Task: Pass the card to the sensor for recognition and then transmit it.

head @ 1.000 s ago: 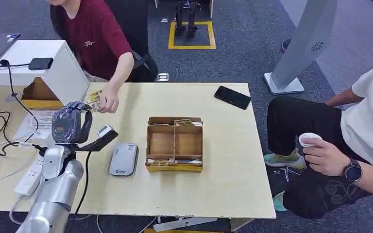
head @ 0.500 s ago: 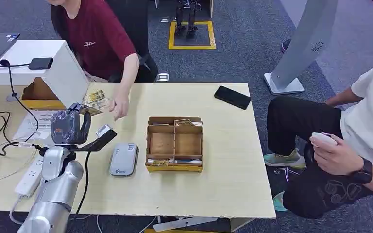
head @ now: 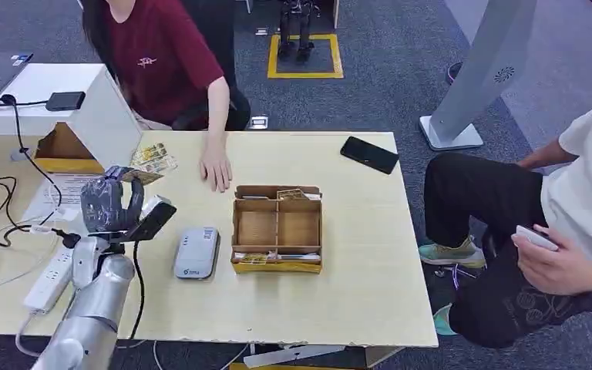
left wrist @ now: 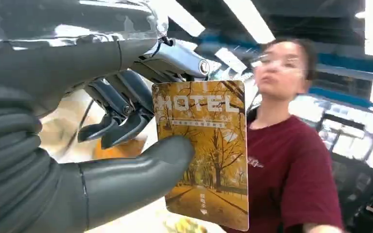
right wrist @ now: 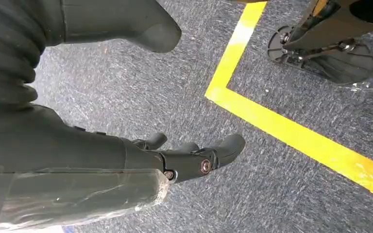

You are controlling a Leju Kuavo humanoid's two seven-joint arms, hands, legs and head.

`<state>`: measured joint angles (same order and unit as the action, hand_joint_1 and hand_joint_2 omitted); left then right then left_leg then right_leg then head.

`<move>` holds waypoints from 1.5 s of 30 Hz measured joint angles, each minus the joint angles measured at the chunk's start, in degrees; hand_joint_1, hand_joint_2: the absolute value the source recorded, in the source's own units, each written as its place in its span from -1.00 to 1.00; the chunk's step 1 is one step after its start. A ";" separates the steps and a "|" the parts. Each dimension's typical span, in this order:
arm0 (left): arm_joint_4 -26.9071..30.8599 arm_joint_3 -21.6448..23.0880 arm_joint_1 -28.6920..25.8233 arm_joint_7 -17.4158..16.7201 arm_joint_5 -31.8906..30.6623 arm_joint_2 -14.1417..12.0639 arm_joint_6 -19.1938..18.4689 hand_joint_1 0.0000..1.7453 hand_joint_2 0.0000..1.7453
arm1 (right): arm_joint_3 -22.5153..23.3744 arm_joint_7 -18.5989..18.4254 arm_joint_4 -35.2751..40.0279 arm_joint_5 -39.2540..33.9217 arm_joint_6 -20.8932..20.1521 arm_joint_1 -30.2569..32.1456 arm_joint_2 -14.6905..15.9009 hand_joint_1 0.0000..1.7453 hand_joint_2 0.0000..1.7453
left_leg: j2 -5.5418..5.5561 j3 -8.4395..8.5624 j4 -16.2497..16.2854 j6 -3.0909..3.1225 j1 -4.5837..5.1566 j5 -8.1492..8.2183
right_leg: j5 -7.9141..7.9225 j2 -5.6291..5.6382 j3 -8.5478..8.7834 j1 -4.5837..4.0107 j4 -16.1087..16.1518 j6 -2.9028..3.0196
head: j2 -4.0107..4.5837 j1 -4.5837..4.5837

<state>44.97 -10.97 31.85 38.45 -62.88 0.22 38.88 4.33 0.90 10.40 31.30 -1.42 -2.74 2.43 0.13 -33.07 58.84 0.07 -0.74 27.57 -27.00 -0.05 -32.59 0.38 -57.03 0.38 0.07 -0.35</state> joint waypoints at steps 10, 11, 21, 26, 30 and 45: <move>-2.57 4.87 0.32 -2.04 30.57 0.30 -13.79 1.00 1.00 | 1.94 0.96 0.00 0.92 0.11 0.15 -0.15 -1.00 1.00 | -0.04 0.00 0.00 0.00 0.00 0.01 | 0.00 0.04 -0.01 0.00 0.00 0.00 | 0.00 0.00; -2.57 5.42 0.21 -2.15 31.58 -0.02 -13.96 1.00 1.00 | 2.19 1.03 -0.02 0.98 0.13 0.17 -0.15 -1.00 1.00 | -0.04 -0.01 0.00 0.01 0.00 0.01 | 0.00 0.04 -0.01 0.00 0.00 0.00 | 0.00 0.00; -2.13 8.53 -2.44 -2.12 35.91 -2.12 -16.28 1.00 1.00 | 3.89 1.09 -0.02 1.33 0.22 0.44 -0.15 -1.00 1.00 | -0.05 0.00 0.00 0.00 0.00 0.01 | 0.00 0.05 0.00 0.00 0.00 0.00 | 0.00 0.00; -0.19 9.20 -4.66 -2.74 38.27 -3.00 -19.76 1.00 1.00 | 4.37 1.40 -0.02 1.97 0.39 0.56 -0.15 -1.00 1.00 | -0.06 0.00 0.00 0.01 0.00 0.01 | 0.00 0.06 -0.01 0.00 0.00 0.00 | 0.00 0.00; 1.10 9.25 -5.98 -2.78 38.69 -3.48 -20.37 1.00 1.00 | 4.83 1.53 -0.02 2.12 0.39 0.68 -0.15 -1.00 1.00 | -0.05 0.00 0.00 0.00 -0.01 0.01 | 0.00 0.05 -0.01 0.00 0.00 0.00 | 0.00 0.00; 15.45 10.54 -19.30 -6.13 39.39 -6.06 -28.52 1.00 1.00 | 7.28 2.34 -0.02 1.90 0.81 1.19 -0.17 -1.00 1.00 | -0.18 0.01 -0.02 0.00 0.00 0.08 | -0.07 0.18 -0.03 0.00 0.00 -0.01 | 0.00 0.00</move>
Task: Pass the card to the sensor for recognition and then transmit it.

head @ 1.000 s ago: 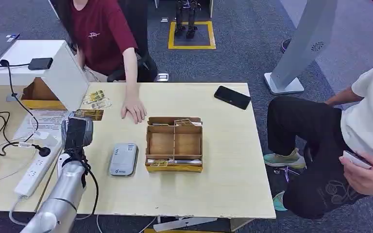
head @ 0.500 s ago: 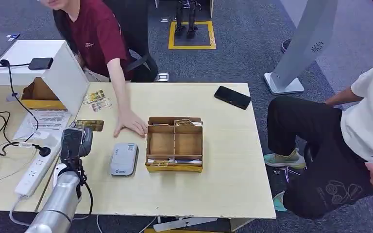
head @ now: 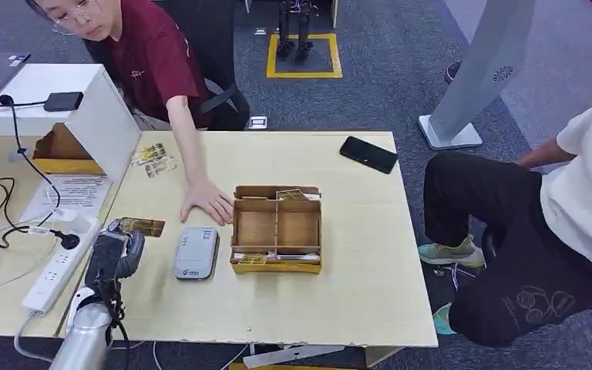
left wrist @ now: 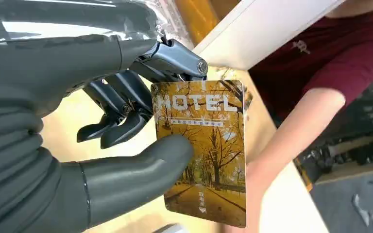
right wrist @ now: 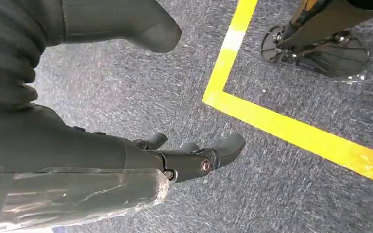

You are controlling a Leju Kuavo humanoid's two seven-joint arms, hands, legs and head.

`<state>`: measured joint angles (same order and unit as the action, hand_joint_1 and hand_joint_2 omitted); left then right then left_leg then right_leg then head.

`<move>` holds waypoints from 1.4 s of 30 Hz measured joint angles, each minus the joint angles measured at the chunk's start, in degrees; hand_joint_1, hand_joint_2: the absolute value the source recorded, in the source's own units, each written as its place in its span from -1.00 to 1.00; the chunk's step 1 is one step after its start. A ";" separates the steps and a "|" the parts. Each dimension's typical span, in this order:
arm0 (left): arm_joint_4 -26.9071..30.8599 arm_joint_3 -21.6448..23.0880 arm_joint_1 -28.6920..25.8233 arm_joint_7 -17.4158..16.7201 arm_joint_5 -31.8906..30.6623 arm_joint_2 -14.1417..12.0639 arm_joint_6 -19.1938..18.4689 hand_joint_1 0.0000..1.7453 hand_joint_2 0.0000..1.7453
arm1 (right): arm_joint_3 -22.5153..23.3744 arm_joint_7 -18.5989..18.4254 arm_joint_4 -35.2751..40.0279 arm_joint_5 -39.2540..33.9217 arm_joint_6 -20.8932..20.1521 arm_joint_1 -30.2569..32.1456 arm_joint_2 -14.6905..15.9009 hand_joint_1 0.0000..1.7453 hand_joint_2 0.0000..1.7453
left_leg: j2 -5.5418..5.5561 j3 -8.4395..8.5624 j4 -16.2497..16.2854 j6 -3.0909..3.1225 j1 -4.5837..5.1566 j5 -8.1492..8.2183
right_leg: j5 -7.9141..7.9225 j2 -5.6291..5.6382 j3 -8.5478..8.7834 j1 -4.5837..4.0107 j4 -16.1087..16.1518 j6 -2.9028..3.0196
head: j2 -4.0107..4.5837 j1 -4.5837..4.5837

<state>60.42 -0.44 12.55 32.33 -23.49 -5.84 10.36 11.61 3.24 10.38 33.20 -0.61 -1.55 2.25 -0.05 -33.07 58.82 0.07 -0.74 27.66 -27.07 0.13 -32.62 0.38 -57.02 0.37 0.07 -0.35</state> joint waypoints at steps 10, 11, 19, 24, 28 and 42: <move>10.73 0.00 -7.90 -0.76 1.44 -1.05 -3.84 1.00 1.00 | 1.27 0.00 0.00 -0.02 0.00 0.22 -0.02 -1.00 1.00 | 0.01 0.00 0.00 0.00 0.00 0.00 | 0.00 -0.03 0.01 0.00 0.01 0.00 | 0.00 0.00; 11.21 0.00 -8.19 -0.76 1.44 -1.16 -3.84 1.00 1.00 | 1.29 0.00 0.00 -0.02 0.00 0.21 -0.04 -1.00 1.00 | 0.01 0.00 0.00 0.00 0.00 0.00 | 0.00 -0.03 0.01 0.00 0.01 0.00 | 0.00 -0.02; 14.62 0.00 -11.05 -1.64 3.82 -1.33 -7.30 1.00 1.00 | 2.45 0.02 0.00 0.24 0.17 0.27 -0.26 -1.00 1.00 | 0.01 0.00 0.00 0.00 0.00 0.00 | 0.00 -0.03 0.02 0.00 0.00 0.00 | 0.00 -0.02; 15.82 0.00 -12.46 -1.62 3.69 -1.31 -8.17 1.00 1.00 | 2.75 0.02 0.00 0.42 0.07 0.27 -0.31 -1.00 1.00 | 0.02 0.00 0.00 0.00 0.00 0.00 | -0.01 -0.04 0.01 0.00 0.01 0.00 | 0.00 -0.02; 15.95 0.00 -12.29 -2.62 3.43 -0.83 -8.02 1.00 1.00 | 2.82 0.04 0.00 0.92 0.04 0.26 -0.33 -1.00 1.00 | 0.02 0.01 0.00 0.00 0.00 0.00 | 0.00 -0.04 0.01 0.00 0.01 0.00 | 0.00 -0.02; 11.07 6.06 -5.31 -7.10 -2.32 4.83 -1.09 1.00 1.00 | 3.30 -0.04 0.00 2.82 0.00 0.08 -0.87 -1.00 1.00 | 0.06 0.02 0.02 0.01 0.02 -0.01 | 0.02 -0.08 0.03 0.01 0.02 -0.01 | 0.00 -0.04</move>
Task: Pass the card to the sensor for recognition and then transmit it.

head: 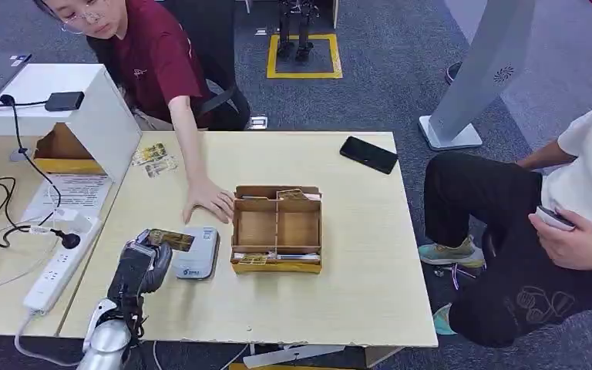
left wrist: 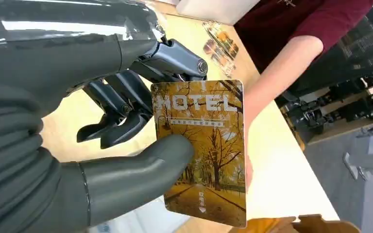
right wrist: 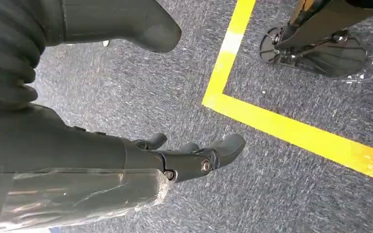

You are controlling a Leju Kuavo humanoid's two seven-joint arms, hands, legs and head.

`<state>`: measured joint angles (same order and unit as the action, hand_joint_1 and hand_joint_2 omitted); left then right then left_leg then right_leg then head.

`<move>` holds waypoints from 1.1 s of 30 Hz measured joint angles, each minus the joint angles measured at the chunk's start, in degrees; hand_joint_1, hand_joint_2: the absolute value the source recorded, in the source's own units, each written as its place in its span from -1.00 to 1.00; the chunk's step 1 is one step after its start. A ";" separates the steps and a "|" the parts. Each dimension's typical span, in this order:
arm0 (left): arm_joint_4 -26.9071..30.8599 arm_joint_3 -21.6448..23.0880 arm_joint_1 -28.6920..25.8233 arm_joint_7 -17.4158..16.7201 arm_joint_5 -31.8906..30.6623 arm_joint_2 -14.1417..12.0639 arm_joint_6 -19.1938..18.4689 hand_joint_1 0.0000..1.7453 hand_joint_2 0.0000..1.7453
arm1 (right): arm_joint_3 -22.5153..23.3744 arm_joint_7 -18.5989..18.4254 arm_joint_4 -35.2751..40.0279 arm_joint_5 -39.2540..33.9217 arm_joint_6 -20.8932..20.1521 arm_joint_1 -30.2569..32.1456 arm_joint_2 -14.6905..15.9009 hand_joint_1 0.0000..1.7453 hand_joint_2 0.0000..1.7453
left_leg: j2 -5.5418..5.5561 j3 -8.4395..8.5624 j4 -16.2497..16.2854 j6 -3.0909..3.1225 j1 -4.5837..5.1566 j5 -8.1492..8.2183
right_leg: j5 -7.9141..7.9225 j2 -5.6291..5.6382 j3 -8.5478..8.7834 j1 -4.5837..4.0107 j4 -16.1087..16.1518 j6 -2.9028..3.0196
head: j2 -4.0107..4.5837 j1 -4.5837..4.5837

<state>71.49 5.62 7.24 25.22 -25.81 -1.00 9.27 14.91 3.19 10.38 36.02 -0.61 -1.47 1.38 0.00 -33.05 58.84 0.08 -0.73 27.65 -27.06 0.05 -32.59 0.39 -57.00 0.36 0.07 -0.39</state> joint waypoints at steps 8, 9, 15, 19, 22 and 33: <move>-5.44 2.62 4.82 -0.55 1.42 2.62 2.14 1.00 1.00 | 0.57 0.04 0.00 1.16 0.00 -0.14 -0.39 -1.00 1.00 | -0.01 0.00 0.00 0.00 0.00 0.00 | 0.01 0.01 0.00 -0.01 -0.01 0.01 | 0.00 0.00; -5.81 2.66 5.09 -0.55 1.44 2.84 2.18 1.00 1.00 | 0.59 0.04 0.00 1.16 0.00 -0.13 -0.39 -1.00 1.00 | -0.01 0.01 0.00 0.00 -0.01 0.00 | 0.01 0.02 0.00 -0.01 -0.01 0.01 | 0.00 0.00; -7.45 2.88 5.89 -0.52 1.64 3.50 2.51 1.00 1.00 | 0.68 -0.02 0.00 1.33 -0.06 -0.12 -0.48 -1.00 1.00 | -0.01 0.00 0.00 0.00 -0.01 0.00 | 0.00 0.02 -0.01 -0.01 0.00 0.01 | 0.00 0.00; -9.02 2.93 7.04 -0.70 1.11 3.65 4.52 1.00 1.00 | 0.72 -0.35 0.00 1.97 -0.44 -0.13 -0.55 -1.00 1.00 | -0.02 0.00 0.00 0.00 -0.01 0.00 | 0.00 0.02 -0.01 -0.01 0.00 0.01 | 0.00 0.00; -11.27 2.93 8.67 -0.63 1.11 3.67 5.57 1.00 1.00 | 0.74 -0.22 0.00 2.40 -0.42 -0.16 -0.57 -1.00 1.00 | -0.01 0.00 0.00 0.00 -0.01 0.00 | 0.01 0.01 0.01 -0.01 -0.01 0.01 | 0.00 0.00; -17.18 2.93 10.91 -0.15 -0.79 3.23 8.46 1.00 1.00 | 1.05 -0.11 0.00 3.58 -0.42 -0.16 -0.61 -1.00 1.00 | -0.01 -0.01 0.00 0.00 -0.01 0.00 | 0.00 0.02 0.00 -0.01 -0.01 0.01 | 0.00 0.00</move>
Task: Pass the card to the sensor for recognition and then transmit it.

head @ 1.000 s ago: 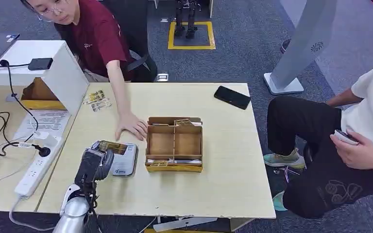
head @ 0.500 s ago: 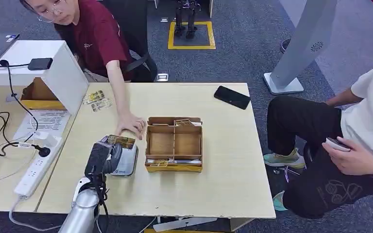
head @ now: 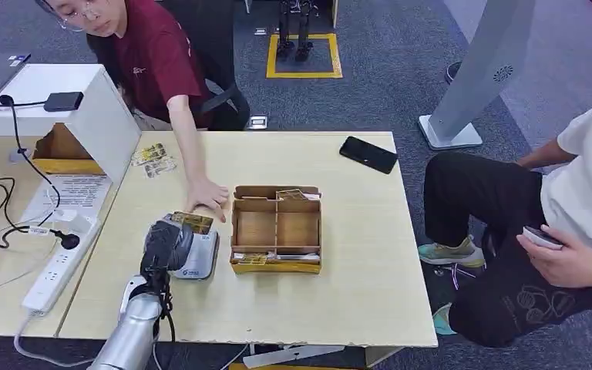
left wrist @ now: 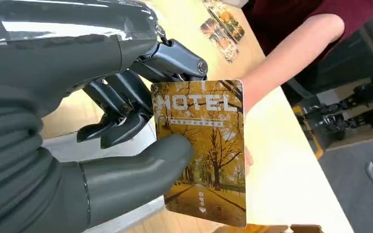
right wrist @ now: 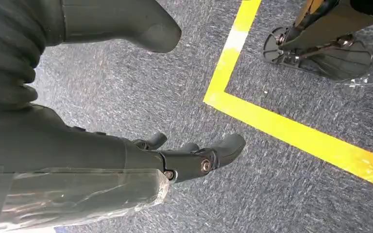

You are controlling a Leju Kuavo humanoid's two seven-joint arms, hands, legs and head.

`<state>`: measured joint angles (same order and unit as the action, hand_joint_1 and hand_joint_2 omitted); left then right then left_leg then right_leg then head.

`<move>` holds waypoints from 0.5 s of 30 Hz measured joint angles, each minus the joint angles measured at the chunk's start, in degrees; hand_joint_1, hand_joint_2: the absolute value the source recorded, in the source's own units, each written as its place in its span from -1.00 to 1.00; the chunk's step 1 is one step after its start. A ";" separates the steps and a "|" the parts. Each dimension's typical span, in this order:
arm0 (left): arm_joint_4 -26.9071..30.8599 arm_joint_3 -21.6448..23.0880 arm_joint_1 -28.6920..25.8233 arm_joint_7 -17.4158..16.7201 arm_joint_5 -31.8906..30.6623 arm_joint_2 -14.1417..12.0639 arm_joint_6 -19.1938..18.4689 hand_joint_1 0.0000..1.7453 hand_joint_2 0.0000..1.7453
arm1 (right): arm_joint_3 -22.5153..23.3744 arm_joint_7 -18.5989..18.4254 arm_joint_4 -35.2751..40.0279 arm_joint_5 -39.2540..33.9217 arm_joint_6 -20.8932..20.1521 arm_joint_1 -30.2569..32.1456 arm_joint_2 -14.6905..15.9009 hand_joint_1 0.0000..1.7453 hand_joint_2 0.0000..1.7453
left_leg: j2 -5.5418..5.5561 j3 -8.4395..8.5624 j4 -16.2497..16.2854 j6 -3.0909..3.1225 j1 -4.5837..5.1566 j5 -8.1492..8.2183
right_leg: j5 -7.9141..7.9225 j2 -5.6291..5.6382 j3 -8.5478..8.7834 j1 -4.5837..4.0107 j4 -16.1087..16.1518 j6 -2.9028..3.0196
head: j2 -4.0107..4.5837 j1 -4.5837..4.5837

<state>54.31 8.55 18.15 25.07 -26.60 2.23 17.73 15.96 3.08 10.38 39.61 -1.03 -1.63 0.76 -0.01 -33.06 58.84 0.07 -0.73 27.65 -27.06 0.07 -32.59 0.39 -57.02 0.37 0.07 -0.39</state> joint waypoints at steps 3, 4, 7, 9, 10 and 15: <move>-1.72 -0.04 0.74 0.33 0.00 -0.35 0.50 1.00 1.00 | 0.13 0.07 0.02 0.26 0.00 0.00 0.00 -1.00 1.00 | 0.00 0.00 0.00 0.00 0.00 0.00 | 0.00 0.00 0.00 0.00 0.00 0.00 | 0.00 0.00; -2.19 -0.09 0.94 0.61 0.11 -0.44 0.50 1.00 1.00 | 0.13 0.15 0.00 0.55 0.04 0.00 0.00 -1.00 1.00 | 0.00 0.00 0.00 0.00 0.00 0.00 | 0.00 0.00 0.00 0.00 0.00 0.00 | 0.00 0.00; -3.17 -0.11 1.18 1.20 0.42 -0.79 0.43 1.00 1.00 | 0.31 0.20 0.02 0.68 0.09 0.00 0.00 -1.00 1.00 | 0.00 0.00 0.00 0.00 0.00 0.00 | 0.00 0.00 0.00 0.00 0.00 0.00 | 0.00 0.00; -3.58 -0.11 1.23 1.31 0.44 -0.85 0.43 1.00 1.00 | 0.55 0.22 0.00 0.68 0.07 0.01 -0.02 -1.00 1.00 | 0.00 0.00 0.00 0.00 0.00 0.00 | 0.00 0.00 0.01 0.00 0.00 0.00 | 0.00 0.00; -3.71 -0.13 1.26 1.33 0.44 -0.87 0.43 1.00 1.00 | 0.66 0.22 0.02 0.68 0.07 0.00 -0.02 -1.00 1.00 | 0.00 0.00 0.00 0.00 0.00 0.00 | 0.00 0.00 0.01 0.00 0.00 0.00 | 0.00 0.00; -3.95 -0.15 1.13 1.95 1.14 -1.22 -0.92 1.00 1.00 | 1.05 0.26 0.00 0.79 0.20 0.01 -0.02 -1.00 1.00 | 0.01 -0.02 0.00 0.00 0.00 0.00 | 0.00 0.00 0.01 0.00 -0.01 0.00 | 0.00 0.00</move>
<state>50.36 8.39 19.28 27.02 -25.47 1.01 16.81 17.00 3.34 10.38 40.39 -0.83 -1.62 0.74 -0.01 -33.07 58.83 0.08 -0.73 27.65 -27.05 0.07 -32.58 0.39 -57.02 0.37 0.07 -0.39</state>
